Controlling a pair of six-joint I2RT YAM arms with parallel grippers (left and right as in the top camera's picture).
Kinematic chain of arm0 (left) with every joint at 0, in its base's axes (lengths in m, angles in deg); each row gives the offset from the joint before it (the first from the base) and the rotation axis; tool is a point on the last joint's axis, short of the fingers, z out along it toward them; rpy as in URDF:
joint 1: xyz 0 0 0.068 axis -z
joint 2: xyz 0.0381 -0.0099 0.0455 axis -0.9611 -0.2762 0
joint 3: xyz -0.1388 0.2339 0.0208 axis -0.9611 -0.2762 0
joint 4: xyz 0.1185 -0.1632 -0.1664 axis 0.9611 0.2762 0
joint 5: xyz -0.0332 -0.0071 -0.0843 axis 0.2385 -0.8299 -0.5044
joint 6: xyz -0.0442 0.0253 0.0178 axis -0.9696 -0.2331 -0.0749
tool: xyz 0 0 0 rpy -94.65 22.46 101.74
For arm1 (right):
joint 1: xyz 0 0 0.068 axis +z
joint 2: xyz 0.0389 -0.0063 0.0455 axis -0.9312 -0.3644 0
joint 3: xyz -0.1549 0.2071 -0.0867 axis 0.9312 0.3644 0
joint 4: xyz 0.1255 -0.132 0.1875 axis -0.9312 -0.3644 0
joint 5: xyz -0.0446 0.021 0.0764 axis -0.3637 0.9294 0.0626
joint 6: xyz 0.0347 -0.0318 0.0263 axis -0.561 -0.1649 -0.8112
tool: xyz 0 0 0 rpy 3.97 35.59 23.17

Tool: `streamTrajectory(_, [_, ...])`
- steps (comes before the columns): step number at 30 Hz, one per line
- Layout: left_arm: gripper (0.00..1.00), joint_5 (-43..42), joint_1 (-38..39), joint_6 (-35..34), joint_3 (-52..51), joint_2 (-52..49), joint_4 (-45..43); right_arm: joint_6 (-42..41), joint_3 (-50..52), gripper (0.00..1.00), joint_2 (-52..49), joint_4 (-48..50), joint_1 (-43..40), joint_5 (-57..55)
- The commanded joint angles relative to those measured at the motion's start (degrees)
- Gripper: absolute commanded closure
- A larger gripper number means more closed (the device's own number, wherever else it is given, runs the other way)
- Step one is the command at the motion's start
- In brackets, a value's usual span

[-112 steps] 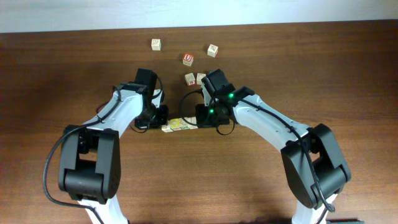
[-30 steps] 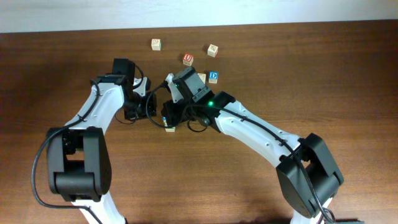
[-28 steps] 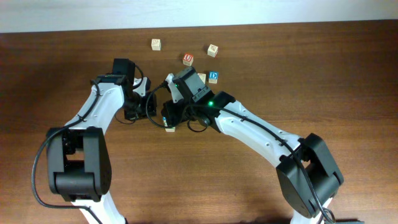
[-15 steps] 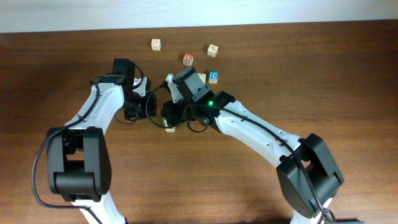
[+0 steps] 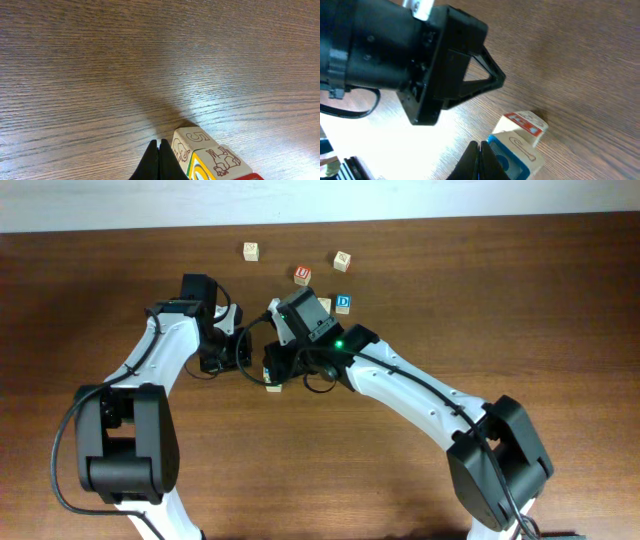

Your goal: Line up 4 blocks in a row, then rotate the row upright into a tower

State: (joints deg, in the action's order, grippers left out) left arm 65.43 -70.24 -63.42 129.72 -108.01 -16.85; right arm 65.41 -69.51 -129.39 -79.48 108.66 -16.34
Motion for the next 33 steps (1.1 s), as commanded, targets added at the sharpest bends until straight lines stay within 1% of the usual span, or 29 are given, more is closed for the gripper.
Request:
streamTrajectory(1, [1.0, -0.55, -0.26, -0.52, 0.83, -0.17, 0.09, 0.15, 1.01, 0.96, -1.05, -2.51, 0.42, -3.52])
streamTrajectory(6, [1.0, -0.57, -0.26, -0.52, 0.83, -0.17, 0.09, 0.15, 1.01, 0.95, -1.05, -2.25, 0.42, -3.5])
streamTrajectory(8, [1.0, -0.57, -0.26, -0.52, 0.83, -0.17, 0.09, 0.17, 1.01, 0.9, -1.05, -1.55, 0.42, -3.5])
streamTrajectory(11, [1.0, -0.57, -0.26, -0.52, 0.83, -0.17, 0.09, 0.17, 1.01, 0.89, -1.05, -1.4, 0.42, -3.5])
streamTrajectory(14, [1.0, -0.55, -0.26, -0.52, 0.83, -0.17, 0.09, 0.17, 1.01, 0.81, -1.05, -1.4, 0.42, -3.5])
streamTrajectory(16, [1.0, -0.55, -0.26, -0.52, 0.83, -0.17, 0.09, 0.17, 1.01, 0.8, -1.05, -1.36, 0.42, -3.48])
streamTrajectory(23, [1.0, -0.55, -0.26, -0.52, 0.83, -0.17, 0.07, 0.2, 0.5, 0.78, -0.7, -1.2, 0.42, -3.48])
streamTrajectory(31, [1.0, -0.55, -0.26, -0.52, 0.83, -0.17, 0.07, 0.22, -0.07, 0.78, -0.7, -2.36, 0.46, -3.48])
streamTrajectory(33, [1.0, -0.55, -0.26, -0.52, 0.83, -0.17, 0.07, 1.27, -0.63, 0.78, -0.7, -2.93, 0.48, -3.74])
